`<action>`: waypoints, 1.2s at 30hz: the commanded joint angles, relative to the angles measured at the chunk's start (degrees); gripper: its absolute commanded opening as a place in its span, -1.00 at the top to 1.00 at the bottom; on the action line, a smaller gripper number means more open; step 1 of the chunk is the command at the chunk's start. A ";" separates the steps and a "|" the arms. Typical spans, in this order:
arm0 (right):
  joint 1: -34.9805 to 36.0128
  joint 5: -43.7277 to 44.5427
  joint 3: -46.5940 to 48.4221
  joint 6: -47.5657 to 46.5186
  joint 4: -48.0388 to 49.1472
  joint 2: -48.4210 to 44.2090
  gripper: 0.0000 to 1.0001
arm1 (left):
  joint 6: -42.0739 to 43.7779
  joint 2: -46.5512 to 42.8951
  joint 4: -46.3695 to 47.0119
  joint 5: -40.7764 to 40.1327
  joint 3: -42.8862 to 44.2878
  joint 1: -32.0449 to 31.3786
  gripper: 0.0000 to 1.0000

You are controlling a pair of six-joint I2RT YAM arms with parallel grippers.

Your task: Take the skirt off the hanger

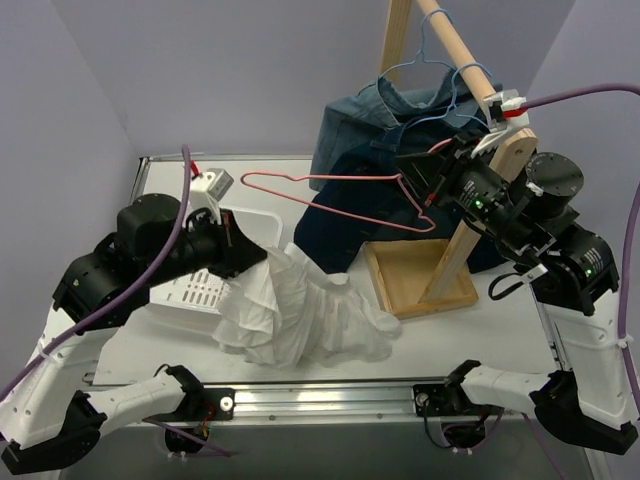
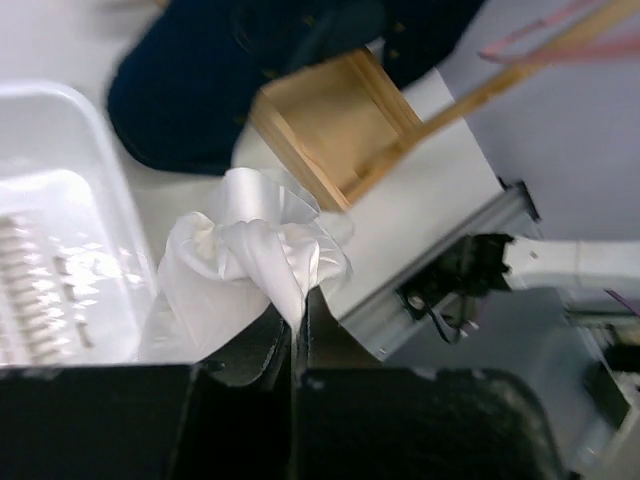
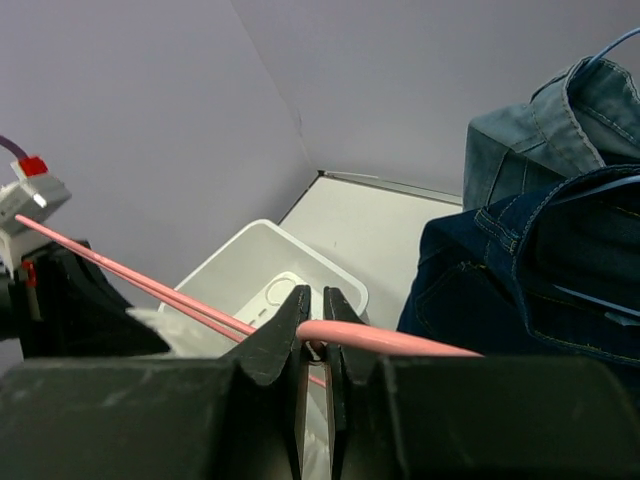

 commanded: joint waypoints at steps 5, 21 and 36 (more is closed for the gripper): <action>0.25 1.64 6.23 1.50 -2.29 -2.30 1.00 | 8.00 11.10 -7.39 -11.33 24.24 11.64 0.95; 0.25 4.81 5.01 0.71 -4.84 -4.41 1.00 | 9.49 18.06 -3.36 -24.40 52.31 18.60 0.95; 0.25 3.58 4.04 0.18 -3.53 -2.66 1.00 | 11.43 9.19 3.94 -23.80 31.87 18.60 0.95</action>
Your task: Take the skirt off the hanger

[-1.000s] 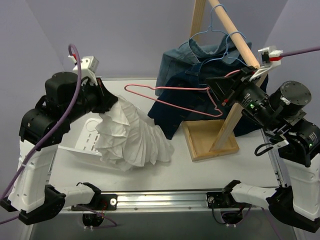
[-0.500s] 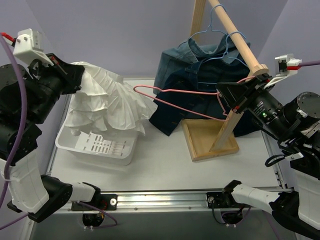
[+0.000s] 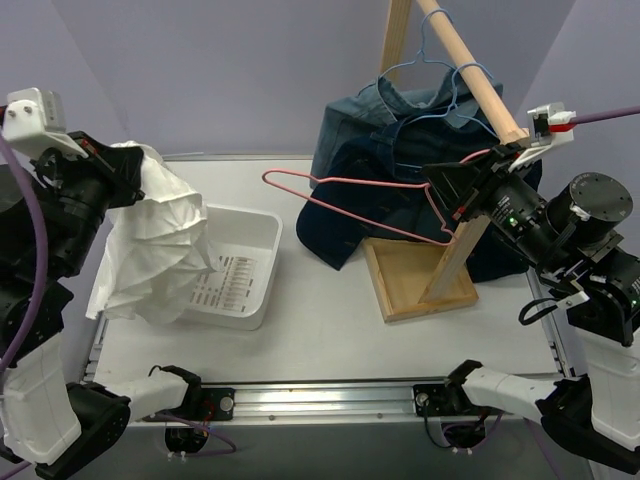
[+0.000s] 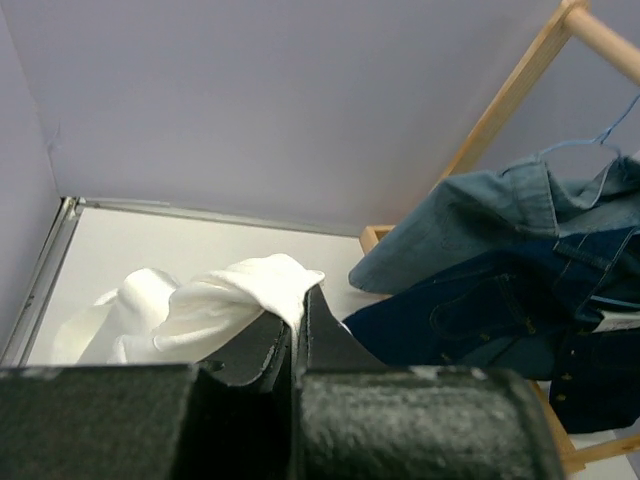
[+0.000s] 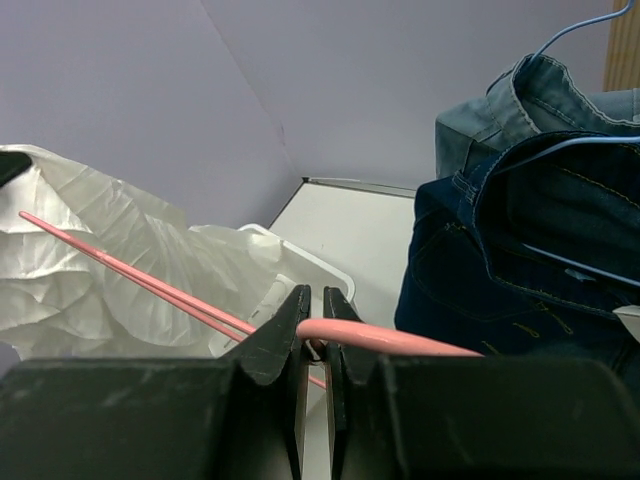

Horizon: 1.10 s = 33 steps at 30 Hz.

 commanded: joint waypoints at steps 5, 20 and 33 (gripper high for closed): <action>0.25 -0.09 -0.07 -0.54 2.94 0.36 1.00 | -1.62 0.85 7.14 9.58 -11.12 1.41 0.95; 0.33 2.46 -0.42 0.16 -0.22 -1.84 1.00 | -7.23 12.11 15.40 27.43 -9.97 15.48 0.95; 0.33 1.49 -3.49 0.69 -0.49 -2.54 1.00 | -5.85 -7.48 7.17 21.57 -35.20 19.53 0.95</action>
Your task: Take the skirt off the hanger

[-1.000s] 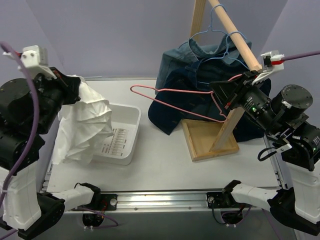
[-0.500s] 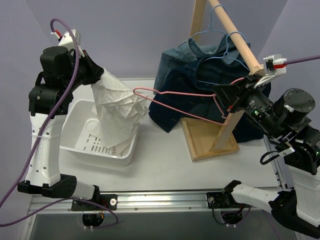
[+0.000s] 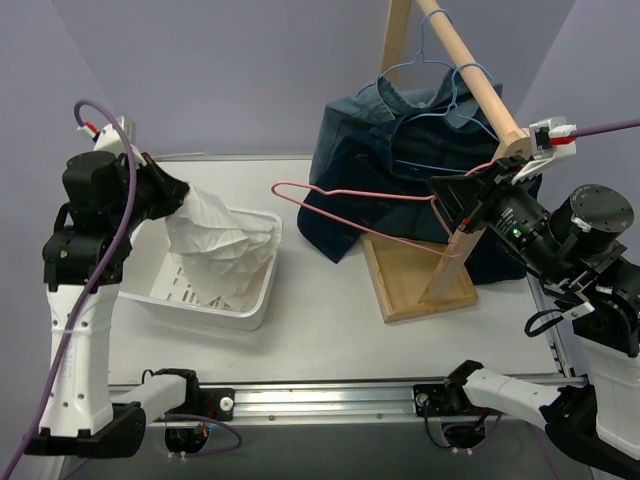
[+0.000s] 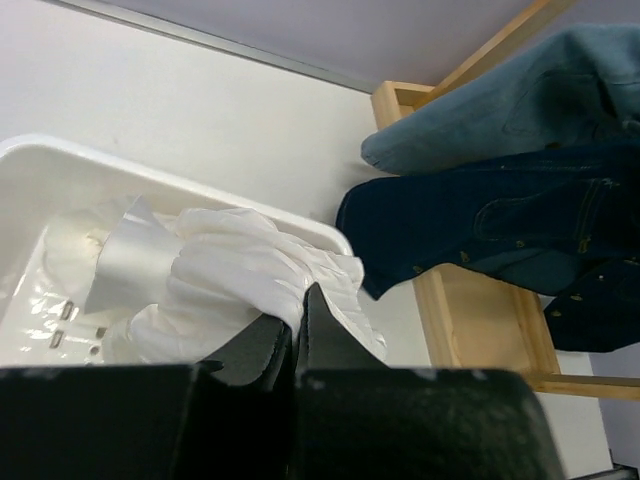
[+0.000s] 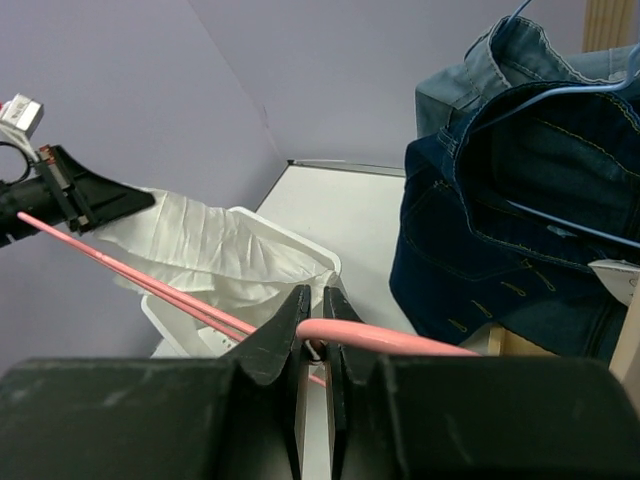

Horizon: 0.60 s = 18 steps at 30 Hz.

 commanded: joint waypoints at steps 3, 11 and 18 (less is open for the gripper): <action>0.33 -1.20 -2.32 0.78 2.55 0.10 1.00 | 3.43 -4.61 -6.83 -7.19 -2.70 0.91 0.95; 0.33 -3.23 -4.35 2.63 3.35 -0.25 1.00 | -0.43 4.52 -11.33 -3.88 -6.75 1.52 0.95; 0.33 -3.40 -4.35 3.42 -2.10 2.56 1.00 | -2.80 11.65 -9.75 2.28 -3.25 1.96 -0.06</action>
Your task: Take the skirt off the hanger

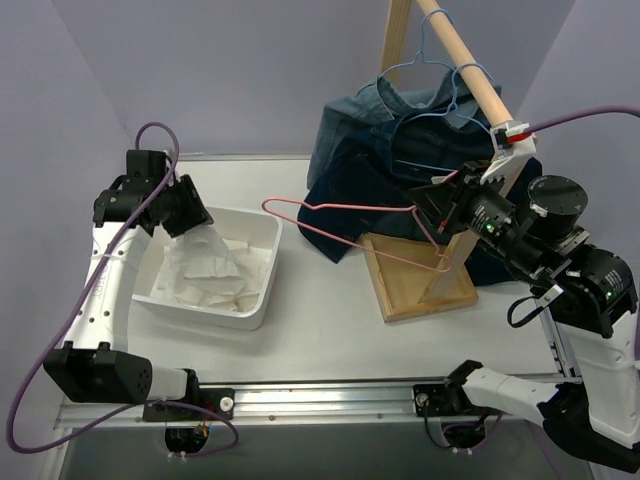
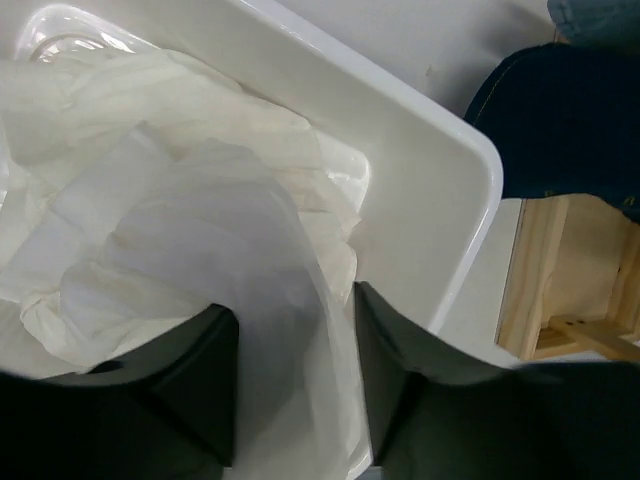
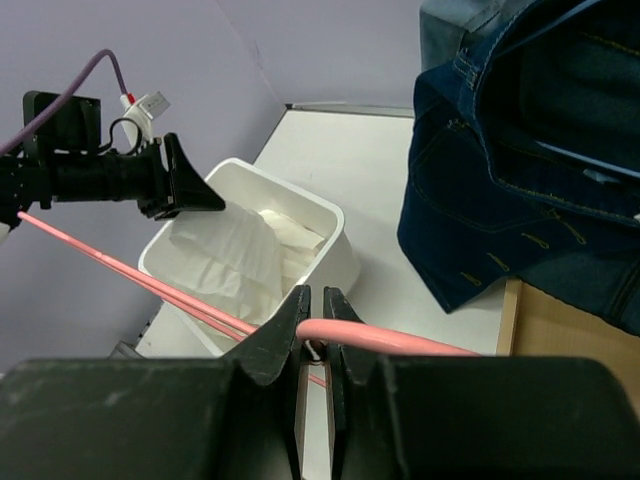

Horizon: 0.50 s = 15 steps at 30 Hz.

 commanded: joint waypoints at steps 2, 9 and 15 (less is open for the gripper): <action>0.33 -1.92 -0.78 0.95 -1.78 1.58 1.00 | -4.16 -2.05 1.29 5.32 6.21 0.24 -0.76; 0.42 -2.71 -3.60 1.56 -3.54 1.05 1.00 | -5.23 -5.48 -0.73 6.46 13.68 0.15 -0.88; 0.33 -3.24 -5.71 1.56 -5.64 0.88 1.00 | -11.28 -10.05 23.10 29.82 5.98 -2.39 -0.88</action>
